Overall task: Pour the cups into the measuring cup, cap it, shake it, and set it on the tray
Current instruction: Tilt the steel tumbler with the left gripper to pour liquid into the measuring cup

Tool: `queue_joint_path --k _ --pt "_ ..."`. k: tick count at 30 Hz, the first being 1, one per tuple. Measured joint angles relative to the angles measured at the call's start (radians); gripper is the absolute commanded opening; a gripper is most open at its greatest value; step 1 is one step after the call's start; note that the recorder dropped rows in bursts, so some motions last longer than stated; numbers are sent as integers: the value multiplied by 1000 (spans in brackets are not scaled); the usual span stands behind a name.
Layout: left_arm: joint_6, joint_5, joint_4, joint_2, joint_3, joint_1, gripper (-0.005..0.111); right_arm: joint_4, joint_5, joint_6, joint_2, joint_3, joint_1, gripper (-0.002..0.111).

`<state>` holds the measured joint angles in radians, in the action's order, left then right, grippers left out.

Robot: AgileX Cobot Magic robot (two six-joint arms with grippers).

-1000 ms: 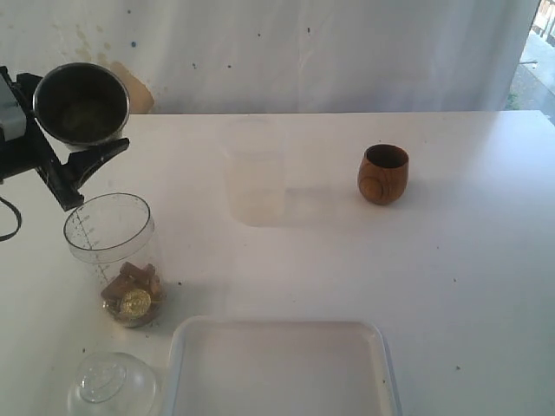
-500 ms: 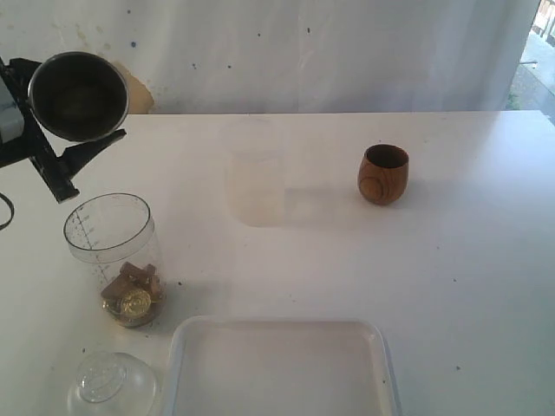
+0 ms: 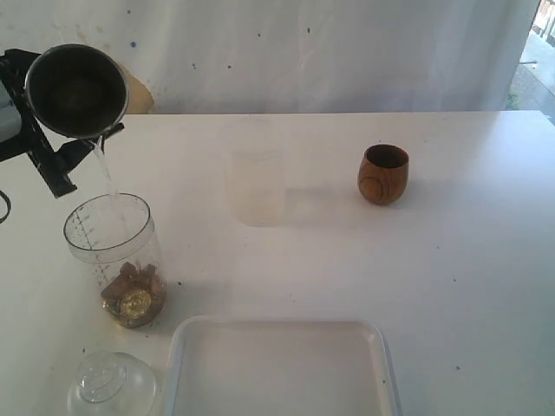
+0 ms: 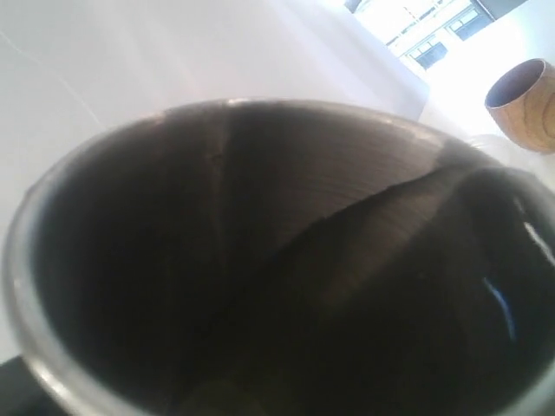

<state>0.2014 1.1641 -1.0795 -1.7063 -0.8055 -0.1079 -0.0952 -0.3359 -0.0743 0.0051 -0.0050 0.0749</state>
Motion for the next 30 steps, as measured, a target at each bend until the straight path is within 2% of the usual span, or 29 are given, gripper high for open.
queue_joint_path --k 30 --pt "113 -34 -11 0 0 0 0 0 0 0 0 0 0 0"
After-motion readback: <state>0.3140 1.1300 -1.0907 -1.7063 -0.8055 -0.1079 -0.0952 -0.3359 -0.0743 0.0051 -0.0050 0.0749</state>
